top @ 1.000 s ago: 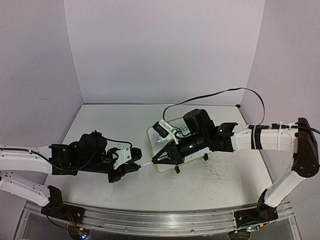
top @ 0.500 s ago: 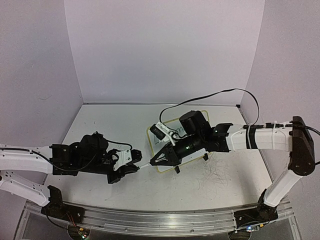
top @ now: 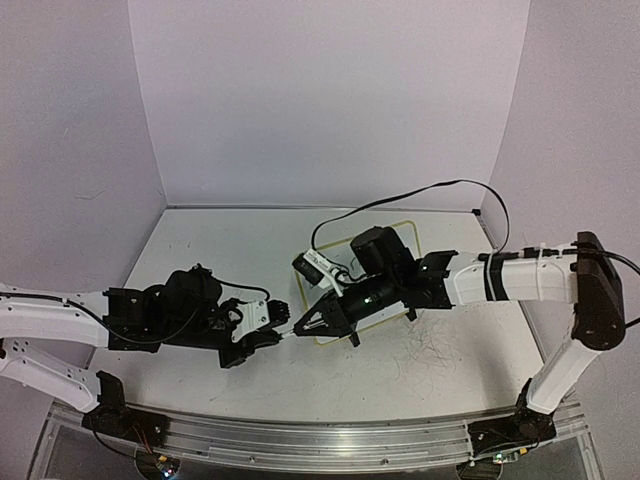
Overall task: Write a sentence on the whiteboard
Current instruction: Insert the whiteboard marker without the cap into the center of the board.
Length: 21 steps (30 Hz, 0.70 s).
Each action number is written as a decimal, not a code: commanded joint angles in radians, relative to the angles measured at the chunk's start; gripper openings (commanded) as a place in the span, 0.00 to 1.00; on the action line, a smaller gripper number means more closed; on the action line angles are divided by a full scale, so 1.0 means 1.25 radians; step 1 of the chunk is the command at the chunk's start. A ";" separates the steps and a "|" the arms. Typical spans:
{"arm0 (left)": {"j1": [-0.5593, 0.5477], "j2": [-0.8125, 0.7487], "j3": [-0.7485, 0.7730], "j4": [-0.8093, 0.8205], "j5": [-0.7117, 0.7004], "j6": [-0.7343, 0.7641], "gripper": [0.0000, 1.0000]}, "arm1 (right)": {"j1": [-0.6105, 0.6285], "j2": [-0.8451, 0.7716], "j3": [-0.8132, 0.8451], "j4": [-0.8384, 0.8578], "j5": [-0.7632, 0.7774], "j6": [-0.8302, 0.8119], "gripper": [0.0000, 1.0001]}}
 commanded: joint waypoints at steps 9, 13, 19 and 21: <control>-0.054 0.057 0.061 0.160 -0.133 0.054 0.00 | 0.013 0.083 0.038 0.057 -0.097 0.109 0.00; -0.076 0.094 0.071 0.194 -0.171 0.076 0.00 | 0.013 0.079 0.029 0.076 -0.110 0.152 0.00; -0.095 0.116 0.074 0.247 -0.215 0.094 0.00 | 0.013 0.062 -0.033 0.210 -0.135 0.294 0.00; -0.105 0.129 0.082 0.251 -0.233 0.102 0.00 | 0.015 0.058 -0.051 0.252 -0.137 0.344 0.00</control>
